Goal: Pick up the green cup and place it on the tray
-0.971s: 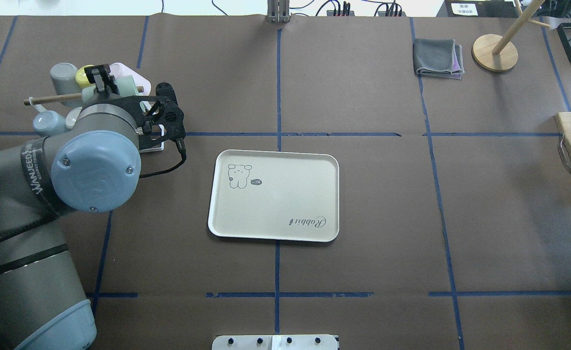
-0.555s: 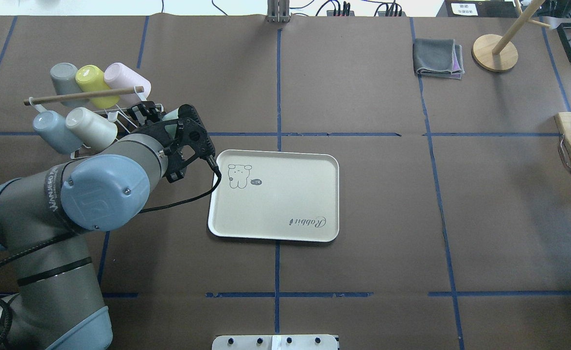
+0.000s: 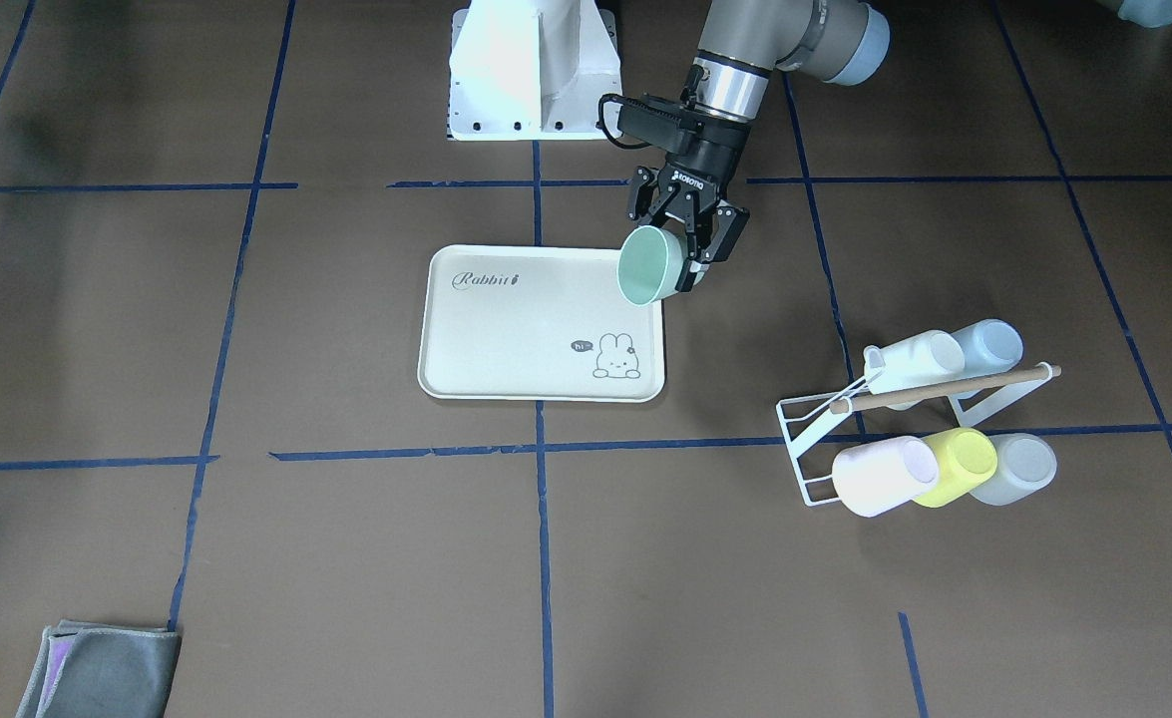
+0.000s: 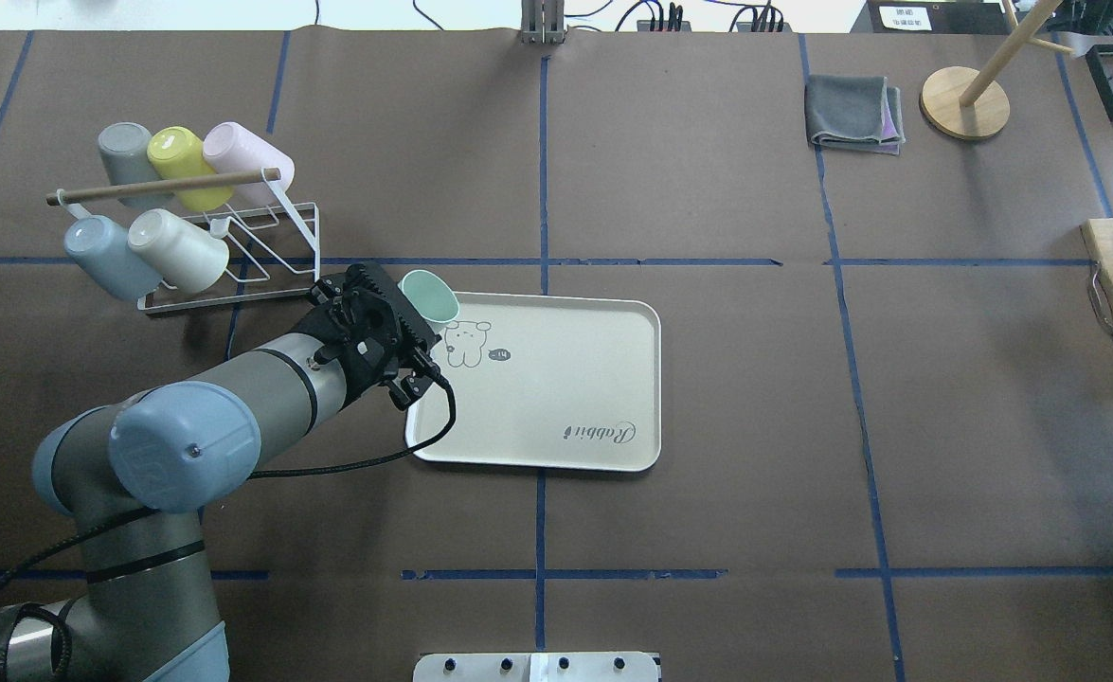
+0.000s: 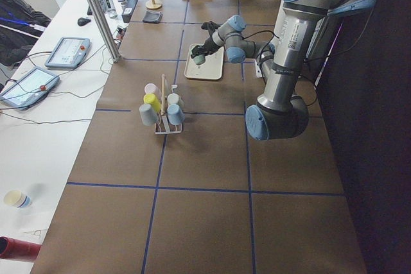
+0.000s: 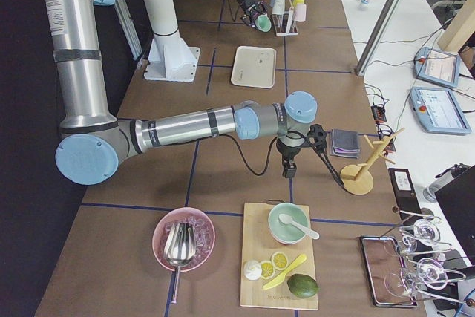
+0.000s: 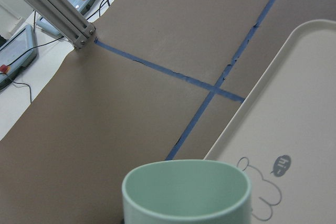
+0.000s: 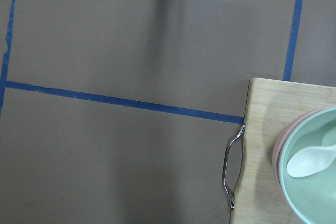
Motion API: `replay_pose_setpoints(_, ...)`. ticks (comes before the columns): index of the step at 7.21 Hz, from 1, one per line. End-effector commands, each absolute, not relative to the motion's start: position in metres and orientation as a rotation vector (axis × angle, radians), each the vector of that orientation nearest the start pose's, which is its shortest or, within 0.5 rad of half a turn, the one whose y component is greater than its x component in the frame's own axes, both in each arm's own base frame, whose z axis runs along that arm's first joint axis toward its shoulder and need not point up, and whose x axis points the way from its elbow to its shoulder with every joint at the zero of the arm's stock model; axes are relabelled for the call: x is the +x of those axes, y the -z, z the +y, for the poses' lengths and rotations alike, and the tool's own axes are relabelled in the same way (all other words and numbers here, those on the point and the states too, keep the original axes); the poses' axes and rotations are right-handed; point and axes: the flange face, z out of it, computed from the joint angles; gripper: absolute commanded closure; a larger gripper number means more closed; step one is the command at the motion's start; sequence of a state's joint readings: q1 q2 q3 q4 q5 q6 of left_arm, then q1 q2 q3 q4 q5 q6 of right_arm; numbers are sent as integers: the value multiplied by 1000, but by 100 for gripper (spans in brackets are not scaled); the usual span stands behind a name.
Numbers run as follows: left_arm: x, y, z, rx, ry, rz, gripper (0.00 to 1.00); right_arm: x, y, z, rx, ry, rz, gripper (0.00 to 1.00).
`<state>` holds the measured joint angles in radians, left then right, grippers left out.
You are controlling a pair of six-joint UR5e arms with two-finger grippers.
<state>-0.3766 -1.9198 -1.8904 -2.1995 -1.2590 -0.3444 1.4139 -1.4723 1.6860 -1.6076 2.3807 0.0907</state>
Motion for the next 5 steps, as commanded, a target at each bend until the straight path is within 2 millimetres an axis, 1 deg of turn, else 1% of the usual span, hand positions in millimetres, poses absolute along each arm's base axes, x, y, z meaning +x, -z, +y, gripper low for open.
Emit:
replay_pose_setpoints(1,504,-294,-357,1200,-400,928,62,-24,-552,-539,67,136,-823,0)
replay_pose_setpoints(2,513,-314,-359,1236,-353,1004,62,-23,-551,-539,69,135,-823,0)
replay_pose_setpoints(3,517,-329,-358,1272,-311,1084,62,-23,-550,-539,70,135,-823,0)
replay_pose_setpoints(4,524,-326,-358,1302,-290,1131,62,-23,-551,-539,68,133,-823,0)
replay_pose_setpoints(5,539,-315,-363,1312,-283,1144,62,-23,-551,-539,69,135,-823,0)
